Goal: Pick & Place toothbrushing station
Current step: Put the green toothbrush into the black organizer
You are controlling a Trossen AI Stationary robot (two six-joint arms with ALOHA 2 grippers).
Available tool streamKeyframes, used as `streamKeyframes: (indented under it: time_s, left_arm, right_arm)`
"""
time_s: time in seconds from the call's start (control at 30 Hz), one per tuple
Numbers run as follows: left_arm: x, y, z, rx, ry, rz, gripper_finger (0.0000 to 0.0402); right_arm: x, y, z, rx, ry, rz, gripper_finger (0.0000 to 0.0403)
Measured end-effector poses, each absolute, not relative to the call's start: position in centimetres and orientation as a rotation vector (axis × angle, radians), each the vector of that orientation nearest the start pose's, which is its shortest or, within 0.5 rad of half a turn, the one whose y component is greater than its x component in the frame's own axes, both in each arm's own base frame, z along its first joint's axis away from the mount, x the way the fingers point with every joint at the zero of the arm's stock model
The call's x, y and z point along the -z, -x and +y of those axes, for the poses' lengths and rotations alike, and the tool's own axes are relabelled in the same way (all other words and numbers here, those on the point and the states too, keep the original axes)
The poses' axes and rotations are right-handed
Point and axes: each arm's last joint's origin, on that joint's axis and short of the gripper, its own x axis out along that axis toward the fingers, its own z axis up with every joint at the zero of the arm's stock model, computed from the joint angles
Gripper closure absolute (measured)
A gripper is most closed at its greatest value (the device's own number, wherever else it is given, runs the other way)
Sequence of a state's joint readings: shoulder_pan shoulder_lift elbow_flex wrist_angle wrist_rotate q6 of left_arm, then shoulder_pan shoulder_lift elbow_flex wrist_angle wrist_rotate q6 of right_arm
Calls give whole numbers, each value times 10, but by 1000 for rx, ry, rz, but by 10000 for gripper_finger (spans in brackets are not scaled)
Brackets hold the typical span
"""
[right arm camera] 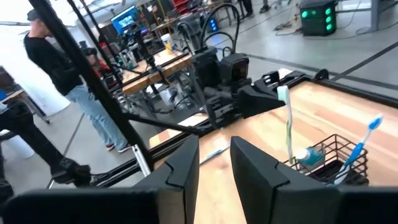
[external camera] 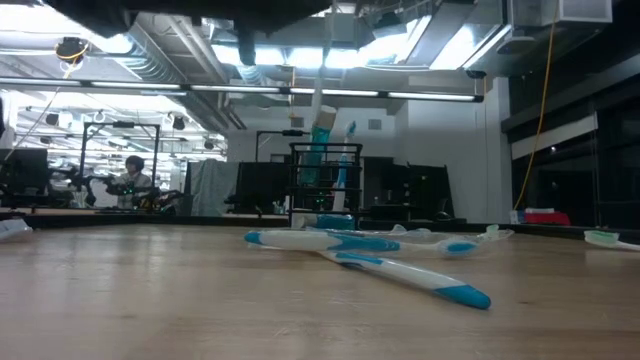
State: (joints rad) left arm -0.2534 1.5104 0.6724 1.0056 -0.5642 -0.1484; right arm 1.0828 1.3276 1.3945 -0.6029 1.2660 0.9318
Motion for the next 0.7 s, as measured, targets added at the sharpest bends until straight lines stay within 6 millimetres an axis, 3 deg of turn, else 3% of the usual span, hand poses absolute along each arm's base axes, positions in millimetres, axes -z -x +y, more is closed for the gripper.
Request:
streamKeyframes:
  time_s: [0.2, 0.47, 0.7]
  left_arm:
    - [-214, -303, -60, -285, 181, -156, 400]
    - [-178, -289, -61, -330, 191, -157, 400]
    - [-168, -283, -59, -333, 207, -129, 400]
  right_arm:
    - [-395, -149, 221, 248, -423, 112, 307]
    - [-392, -150, 224, 248, -409, 118, 307]
    - [-393, -150, 223, 272, -383, 98, 307]
